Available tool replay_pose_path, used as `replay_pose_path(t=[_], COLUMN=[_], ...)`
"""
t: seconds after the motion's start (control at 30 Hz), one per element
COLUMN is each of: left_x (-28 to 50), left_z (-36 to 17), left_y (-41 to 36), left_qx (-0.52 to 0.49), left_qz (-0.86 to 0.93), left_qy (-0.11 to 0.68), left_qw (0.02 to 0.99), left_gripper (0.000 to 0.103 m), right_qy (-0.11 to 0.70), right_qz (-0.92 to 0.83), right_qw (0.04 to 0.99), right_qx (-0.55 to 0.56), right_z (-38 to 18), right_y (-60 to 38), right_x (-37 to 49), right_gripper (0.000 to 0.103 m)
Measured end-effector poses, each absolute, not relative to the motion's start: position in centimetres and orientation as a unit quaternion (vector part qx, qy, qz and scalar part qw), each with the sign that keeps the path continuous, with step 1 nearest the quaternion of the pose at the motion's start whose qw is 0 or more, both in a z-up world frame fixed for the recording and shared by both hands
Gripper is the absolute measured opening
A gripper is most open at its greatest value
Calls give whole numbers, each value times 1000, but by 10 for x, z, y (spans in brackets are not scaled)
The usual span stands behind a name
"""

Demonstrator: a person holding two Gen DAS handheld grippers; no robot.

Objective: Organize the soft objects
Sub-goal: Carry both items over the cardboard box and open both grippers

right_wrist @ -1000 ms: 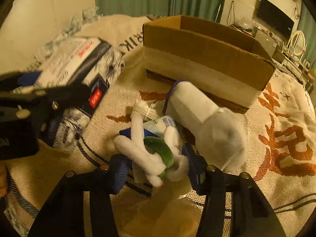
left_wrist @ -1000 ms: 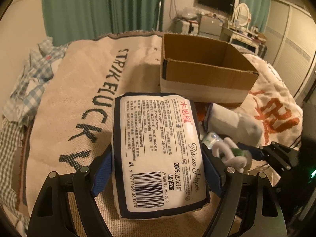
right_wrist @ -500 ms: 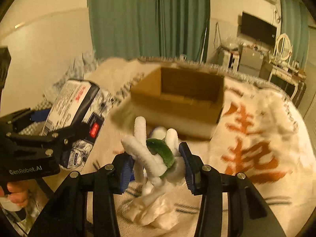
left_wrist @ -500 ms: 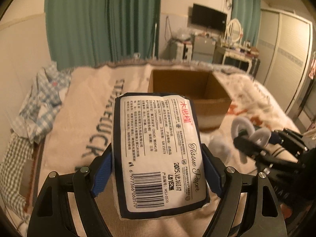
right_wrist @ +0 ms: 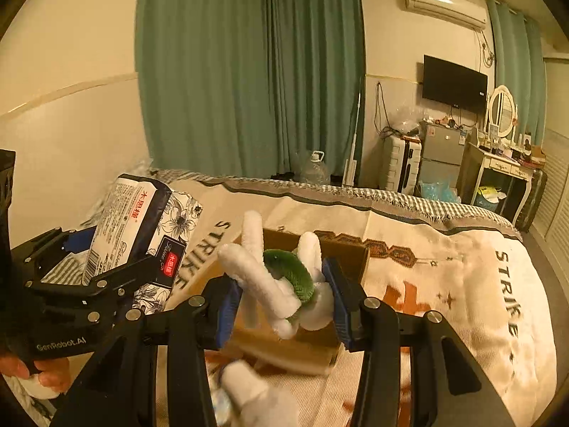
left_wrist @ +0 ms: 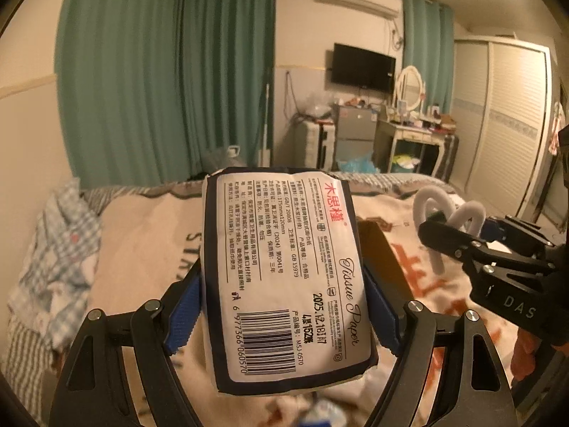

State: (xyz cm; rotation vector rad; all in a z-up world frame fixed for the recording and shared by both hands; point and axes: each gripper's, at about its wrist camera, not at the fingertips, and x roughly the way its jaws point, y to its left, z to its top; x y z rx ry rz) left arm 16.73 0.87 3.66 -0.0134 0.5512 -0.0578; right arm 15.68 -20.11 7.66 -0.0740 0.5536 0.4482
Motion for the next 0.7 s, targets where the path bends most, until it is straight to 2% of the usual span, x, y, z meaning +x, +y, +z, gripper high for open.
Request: replay_pose_path(t=[0.17,0.4,0.6,0.7], left_x=[229,285,285,277], left_z=[9,-34,-40,-25], left_y=[3,-3,-7,-7], left_qx=[-7,10,-3,4], left_qz=[-37,-34,-30,-23], left_qy=[302,338,344,330], left_qw=[953,940,939,944], left_gripper=[80,83,89,89], right_qy=[312,357,337,323], right_qz=[218,205,202,195], right_qw=[925,911,919,926], right_qx=[-20,-20,-1,-6], right_z=[42,-6,-7,10], right_y=[-202,-203,-211,-214], right_x=[227,282,282,272], right_gripper=[44,48,69,72])
